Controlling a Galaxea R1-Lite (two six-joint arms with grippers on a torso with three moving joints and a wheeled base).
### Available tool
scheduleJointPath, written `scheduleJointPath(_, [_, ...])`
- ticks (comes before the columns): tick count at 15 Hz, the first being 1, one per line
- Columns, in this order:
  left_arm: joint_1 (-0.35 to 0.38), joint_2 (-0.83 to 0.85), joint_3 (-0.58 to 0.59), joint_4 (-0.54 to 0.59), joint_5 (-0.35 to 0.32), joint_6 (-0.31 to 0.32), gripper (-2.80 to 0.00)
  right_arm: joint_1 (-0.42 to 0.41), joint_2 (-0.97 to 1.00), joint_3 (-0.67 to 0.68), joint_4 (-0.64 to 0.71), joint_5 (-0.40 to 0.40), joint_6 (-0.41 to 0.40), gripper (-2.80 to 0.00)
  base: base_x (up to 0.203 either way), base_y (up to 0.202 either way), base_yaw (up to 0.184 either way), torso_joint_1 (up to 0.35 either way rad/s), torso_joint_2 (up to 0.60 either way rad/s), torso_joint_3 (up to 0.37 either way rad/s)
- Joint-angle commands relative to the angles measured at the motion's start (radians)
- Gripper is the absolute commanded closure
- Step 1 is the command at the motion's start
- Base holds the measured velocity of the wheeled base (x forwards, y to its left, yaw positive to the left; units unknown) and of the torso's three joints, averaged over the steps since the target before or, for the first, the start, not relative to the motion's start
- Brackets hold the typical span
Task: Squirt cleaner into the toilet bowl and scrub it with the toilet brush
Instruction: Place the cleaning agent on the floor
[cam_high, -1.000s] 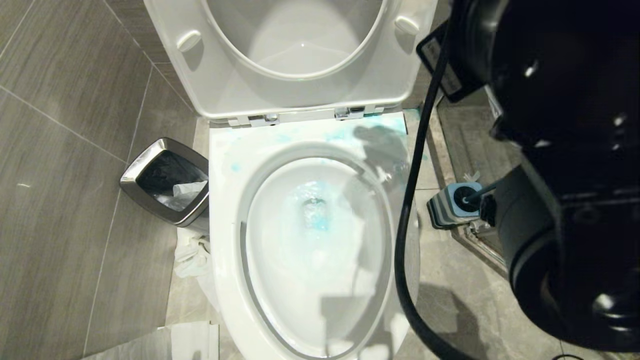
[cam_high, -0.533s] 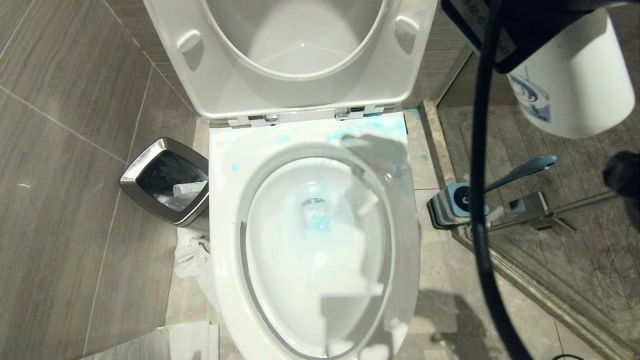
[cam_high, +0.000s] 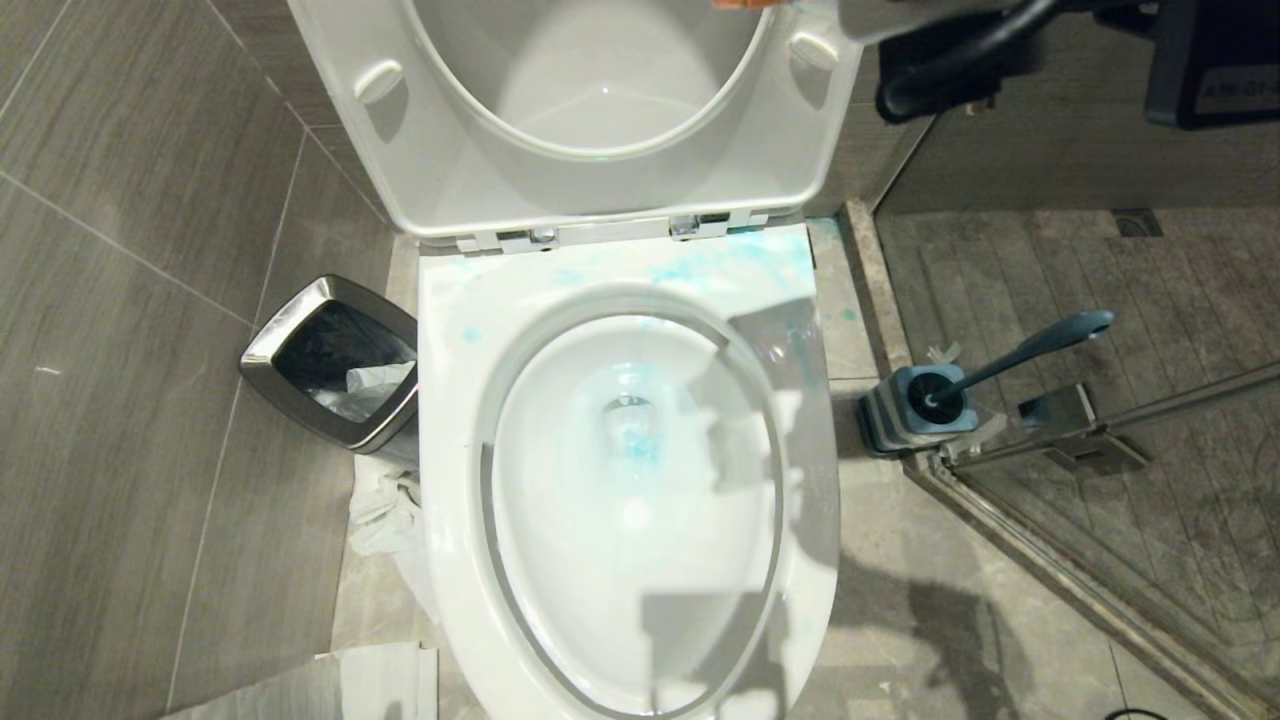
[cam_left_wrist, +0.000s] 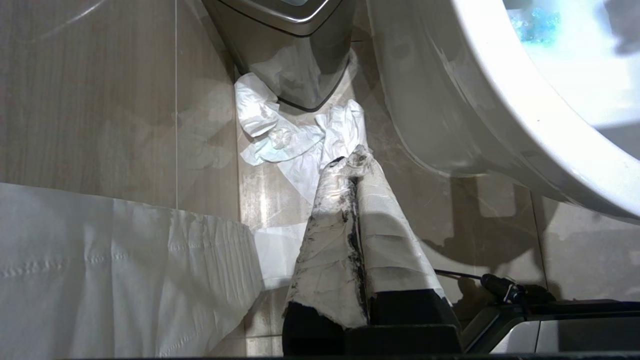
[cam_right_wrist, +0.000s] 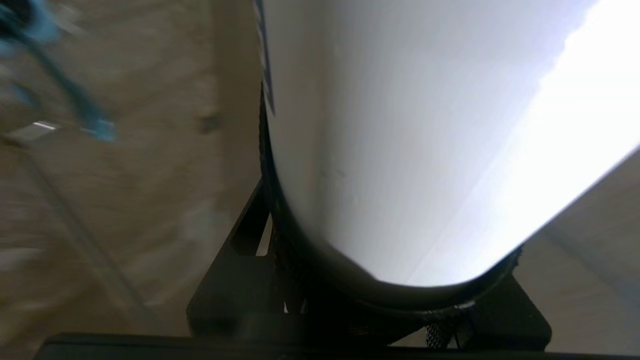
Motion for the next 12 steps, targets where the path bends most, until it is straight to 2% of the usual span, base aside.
scheduleJointPath(1, [0.0, 0.002, 0.0, 0.0, 0.0, 0.0, 0.0, -0.108, -0.036, -0.043, 0.26, 0.116, 0.079, 0.0, 0.0, 0.0, 0.0, 0.0, 0.0, 0.0])
scheduleJointPath(3, [0.0, 0.002, 0.0, 0.0, 0.0, 0.0, 0.0, -0.176, -0.038, -0.049, 0.297, 0.164, 0.28, 0.0, 0.0, 0.0, 0.0, 0.0, 0.0, 0.0])
scheduleJointPath(5, [0.0, 0.002, 0.0, 0.0, 0.0, 0.0, 0.0, -0.208, -0.039, -0.048, 0.369, 0.256, 0.524, 0.0, 0.0, 0.0, 0.0, 0.0, 0.0, 0.0])
scheduleJointPath(7, [0.0, 0.002, 0.0, 0.0, 0.0, 0.0, 0.0, -0.23, -0.042, -0.046, 0.515, 0.426, 0.865, 0.0, 0.0, 0.0, 0.0, 0.0, 0.0, 0.0])
scheduleJointPath(9, [0.0, 0.002, 0.0, 0.0, 0.0, 0.0, 0.0, -0.253, -0.047, -0.07, 0.701, 0.698, 1.275, 0.0, 0.0, 0.0, 0.0, 0.0, 0.0, 0.0])
scheduleJointPath(10, [0.0, 0.002, 0.0, 0.0, 0.0, 0.0, 0.0, -0.271, -0.048, -0.096, 0.771, 0.778, 1.466, 0.0, 0.0, 0.0, 0.0, 0.0, 0.0, 0.0])
scheduleJointPath(12, [0.0, 0.002, 0.0, 0.0, 0.0, 0.0, 0.0, -0.314, -0.05, -0.142, 0.833, 0.848, 1.749, 0.0, 0.0, 0.0, 0.0, 0.0, 0.0, 0.0])
